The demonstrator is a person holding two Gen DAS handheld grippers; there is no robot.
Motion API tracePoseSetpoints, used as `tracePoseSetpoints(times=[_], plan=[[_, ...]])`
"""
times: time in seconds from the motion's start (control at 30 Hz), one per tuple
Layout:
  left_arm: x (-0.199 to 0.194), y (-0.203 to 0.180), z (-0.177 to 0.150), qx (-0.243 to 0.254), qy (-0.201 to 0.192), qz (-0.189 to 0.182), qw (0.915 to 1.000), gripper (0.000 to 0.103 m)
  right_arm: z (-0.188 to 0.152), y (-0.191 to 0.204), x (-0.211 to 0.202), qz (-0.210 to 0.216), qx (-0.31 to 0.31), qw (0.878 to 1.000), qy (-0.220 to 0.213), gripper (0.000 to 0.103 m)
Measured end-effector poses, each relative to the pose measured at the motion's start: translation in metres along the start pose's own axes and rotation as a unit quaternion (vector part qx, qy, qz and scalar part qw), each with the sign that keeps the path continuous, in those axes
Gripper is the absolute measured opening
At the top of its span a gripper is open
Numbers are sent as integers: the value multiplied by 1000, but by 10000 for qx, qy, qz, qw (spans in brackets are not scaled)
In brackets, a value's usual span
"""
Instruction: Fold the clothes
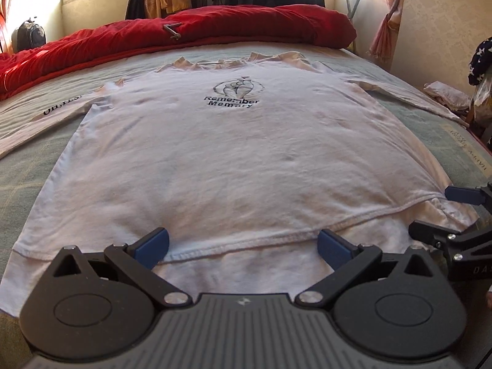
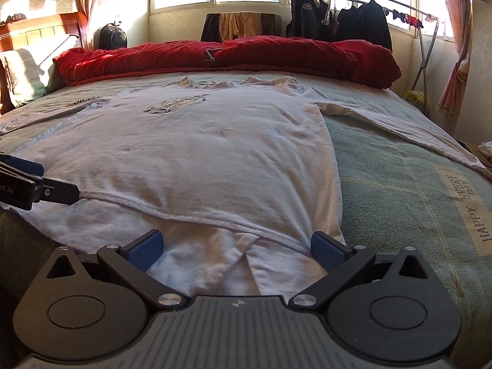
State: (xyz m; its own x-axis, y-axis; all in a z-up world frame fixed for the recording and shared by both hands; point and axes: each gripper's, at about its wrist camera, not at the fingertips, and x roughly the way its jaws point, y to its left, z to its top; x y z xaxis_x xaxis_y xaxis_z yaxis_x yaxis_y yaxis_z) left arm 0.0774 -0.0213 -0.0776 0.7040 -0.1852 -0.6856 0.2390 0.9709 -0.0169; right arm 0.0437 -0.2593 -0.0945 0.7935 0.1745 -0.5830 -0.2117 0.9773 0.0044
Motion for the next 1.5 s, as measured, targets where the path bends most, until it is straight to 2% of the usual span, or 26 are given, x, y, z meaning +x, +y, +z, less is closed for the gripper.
tracePoseSetpoints(times=[0.17,0.3,0.5,0.63,0.77,0.93,1.07,1.13,1.2,1.27,1.5], plan=[[-13,3,-8,126,21,-46,9999,102,-2,-2,-4,55,-15,10000,-34,103],[-21,9,0,111,-99,-129,9998,102,4,-3,-6,98,-24,9999,124,103],[-22,21,35,189,-377,-438,9981,102,11,-1,-2,46,-33,9993,361,103],[-8,35,66,170,-482,-490,9975,102,23,-3,1,57,46,9983,578,103],[7,51,98,176,-707,-478,9962,102,53,-11,6,8,94,9983,582,103],[49,80,139,-213,-785,-596,9949,102,125,-26,27,93,118,9995,296,103],[93,104,153,-620,-569,-730,9938,102,194,-44,67,579,281,9979,47,103],[111,113,151,-808,-453,-737,9930,102,224,-53,98,723,369,9967,62,103],[126,119,144,-892,-314,-848,9919,102,246,-63,136,872,436,9948,288,103],[135,122,138,-888,-196,-926,9915,102,262,-73,177,1056,624,9905,627,103],[136,123,132,-680,-285,-933,9929,102,288,-88,281,1005,1354,9801,1048,103]])
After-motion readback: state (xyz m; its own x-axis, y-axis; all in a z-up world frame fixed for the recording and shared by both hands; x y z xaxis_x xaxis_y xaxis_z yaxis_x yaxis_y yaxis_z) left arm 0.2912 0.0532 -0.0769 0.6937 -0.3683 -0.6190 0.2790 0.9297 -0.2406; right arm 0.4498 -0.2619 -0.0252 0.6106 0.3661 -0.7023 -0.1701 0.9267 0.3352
